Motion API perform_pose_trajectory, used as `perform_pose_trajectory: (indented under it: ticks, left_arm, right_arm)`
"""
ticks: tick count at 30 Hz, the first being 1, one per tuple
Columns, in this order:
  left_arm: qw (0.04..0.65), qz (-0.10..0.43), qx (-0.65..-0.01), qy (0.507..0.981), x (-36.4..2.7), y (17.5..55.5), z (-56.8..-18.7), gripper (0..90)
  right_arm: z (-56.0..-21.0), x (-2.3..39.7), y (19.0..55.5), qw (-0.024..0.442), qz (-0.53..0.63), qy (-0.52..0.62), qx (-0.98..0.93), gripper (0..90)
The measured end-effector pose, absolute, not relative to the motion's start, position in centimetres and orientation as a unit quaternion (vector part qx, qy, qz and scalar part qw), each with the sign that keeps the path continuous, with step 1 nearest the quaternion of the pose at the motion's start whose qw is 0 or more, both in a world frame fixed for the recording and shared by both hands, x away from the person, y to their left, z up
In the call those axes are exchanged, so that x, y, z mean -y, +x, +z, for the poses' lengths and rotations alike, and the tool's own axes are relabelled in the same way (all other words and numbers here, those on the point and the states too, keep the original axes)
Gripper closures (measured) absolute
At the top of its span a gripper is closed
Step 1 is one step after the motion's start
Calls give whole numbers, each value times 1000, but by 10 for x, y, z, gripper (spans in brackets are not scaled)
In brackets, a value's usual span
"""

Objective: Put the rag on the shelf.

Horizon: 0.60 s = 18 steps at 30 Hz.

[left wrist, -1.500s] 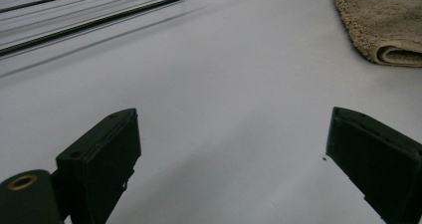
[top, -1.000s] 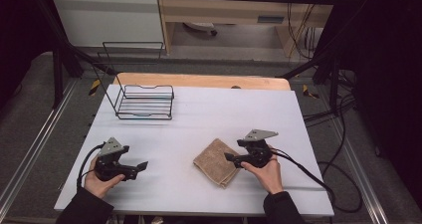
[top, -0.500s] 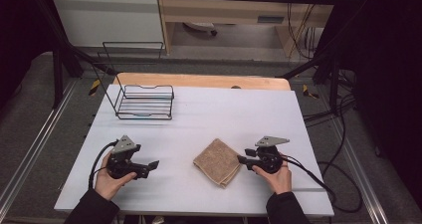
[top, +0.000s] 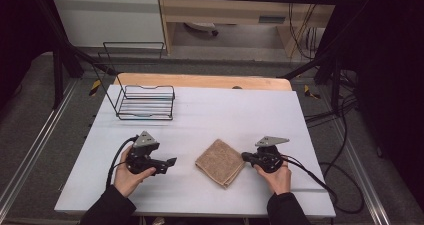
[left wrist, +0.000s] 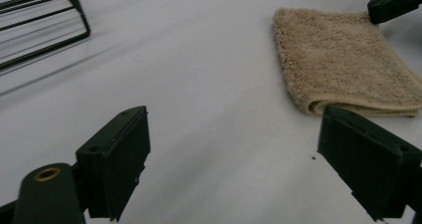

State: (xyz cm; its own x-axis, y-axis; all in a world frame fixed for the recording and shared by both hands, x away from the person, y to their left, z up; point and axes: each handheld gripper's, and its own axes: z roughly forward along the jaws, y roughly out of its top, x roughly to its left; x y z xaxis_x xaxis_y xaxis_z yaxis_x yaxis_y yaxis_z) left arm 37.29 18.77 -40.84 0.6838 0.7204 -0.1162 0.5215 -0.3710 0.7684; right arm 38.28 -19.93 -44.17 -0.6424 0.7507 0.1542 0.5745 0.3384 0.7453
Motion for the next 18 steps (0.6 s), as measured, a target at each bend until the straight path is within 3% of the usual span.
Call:
perform_pose_trajectory:
  ticks: [5,7,8,12,18]
  left_arm:
    - [407,102,-372,828,-159,381,-408,213]
    - [399,98,-367,834,-149,383,-409,241]
    - [395,94,-366,837,-144,385,-410,278]
    - [385,62,-361,847,-124,393,-418,344]
    - [364,41,-345,864,-103,398,-433,523]
  right_arm:
    - [-443,199,385,113,397,406,-815,846]
    - [-443,200,384,119,399,402,-816,796]
    - [-441,201,383,121,408,401,-811,718]
    - [-440,201,380,114,415,403,-808,623]
    - [-446,198,378,116,402,410,-811,575]
